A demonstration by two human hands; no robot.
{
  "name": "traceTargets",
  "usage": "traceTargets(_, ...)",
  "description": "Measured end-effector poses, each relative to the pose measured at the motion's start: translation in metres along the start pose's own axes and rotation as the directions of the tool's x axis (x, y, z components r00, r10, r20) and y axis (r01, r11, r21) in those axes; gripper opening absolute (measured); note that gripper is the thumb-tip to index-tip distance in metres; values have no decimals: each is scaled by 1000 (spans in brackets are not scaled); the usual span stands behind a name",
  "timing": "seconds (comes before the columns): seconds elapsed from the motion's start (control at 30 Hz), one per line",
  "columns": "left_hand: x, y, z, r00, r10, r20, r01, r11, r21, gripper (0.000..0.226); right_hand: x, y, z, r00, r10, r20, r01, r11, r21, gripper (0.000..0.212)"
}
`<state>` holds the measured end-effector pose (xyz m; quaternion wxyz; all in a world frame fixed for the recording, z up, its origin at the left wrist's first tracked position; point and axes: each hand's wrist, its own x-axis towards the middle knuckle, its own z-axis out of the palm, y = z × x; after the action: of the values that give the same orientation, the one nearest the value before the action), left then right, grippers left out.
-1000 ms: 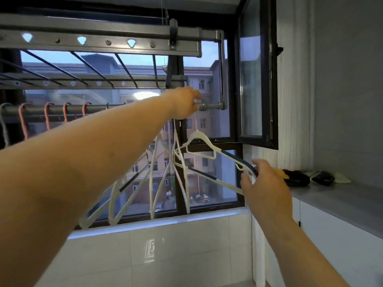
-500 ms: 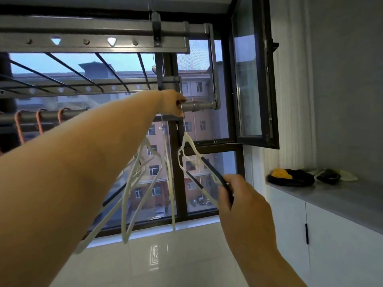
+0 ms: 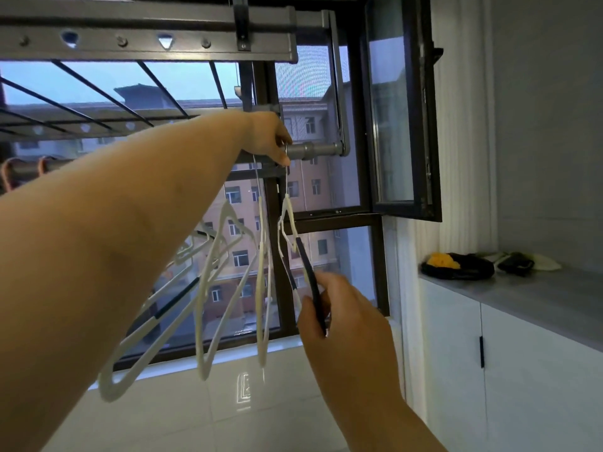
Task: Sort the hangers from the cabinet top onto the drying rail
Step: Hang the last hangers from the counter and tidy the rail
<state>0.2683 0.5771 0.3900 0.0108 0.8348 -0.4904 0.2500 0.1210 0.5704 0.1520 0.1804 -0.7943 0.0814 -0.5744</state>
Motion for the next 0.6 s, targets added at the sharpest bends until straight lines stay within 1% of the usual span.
traceTargets(0.03, -1, -1, 0, 1000, 6, -1, -6, 1000, -1, 51, 1, -2, 1, 999, -20, -25, 19, 999, -25, 16)
traceTargets(0.07, -1, -1, 1, 1000, 11, -2, -11, 1000, -1, 51, 2, -6, 1, 996, -59, -64, 54, 996, -75, 15)
traceTargets(0.1, -2, -2, 2, 1000, 13, -4, -13, 1000, -3, 51, 0, -8, 0, 997, -72, -31, 69, 994, -87, 16)
traceTargets(0.17, -3, -5, 3, 1000, 15, -10, -15, 1000, -5, 51, -2, -14, 5, 998, -66, 21, 67, 996, -59, 21)
traceTargets(0.23, -4, -7, 3, 1000, 19, -14, -19, 1000, -6, 50, -3, -17, 8, 994, -106, -28, 104, 993, -58, 21)
traceTargets(0.27, -4, -7, 3, 1000, 20, -15, -20, 1000, -8, 50, -3, -21, 8, 991, -132, -4, 131, 990, -50, 22)
traceTargets(0.3, -5, -8, 3, 1000, 21, -16, -21, 1000, -8, 50, -3, -23, 9, 990, -128, 54, 129, 992, -15, 26)
traceTargets(0.37, -7, -9, 2, 1000, 22, -13, -22, 1000, -8, 50, -8, -25, 15, 989, -129, 73, 126, 991, 44, 33)
traceTargets(0.4, -8, -10, 2, 1000, 23, -10, -23, 1000, -8, 49, -7, -25, 15, 983, -158, 92, 160, 987, -7, 30)
traceTargets(0.43, -9, -11, 2, 1000, 25, -7, -25, 1000, -7, 47, -5, -27, 14, 986, -119, 119, 129, 988, -84, 24)
traceTargets(0.47, -10, -12, 2, 1000, 28, -5, -28, 1000, -7, 46, -4, -29, 13, 992, -49, 113, 61, 993, -106, 20)
traceTargets(0.53, -11, -12, 2, 999, 35, -7, -35, 999, -12, 42, -6, -31, 15, 998, -57, 25, 60, 993, -105, 19)
traceTargets(0.6, -13, -12, 4, 999, 37, -20, -38, 999, -20, 39, -8, -30, 19, 997, -74, -2, 74, 997, -31, 21)
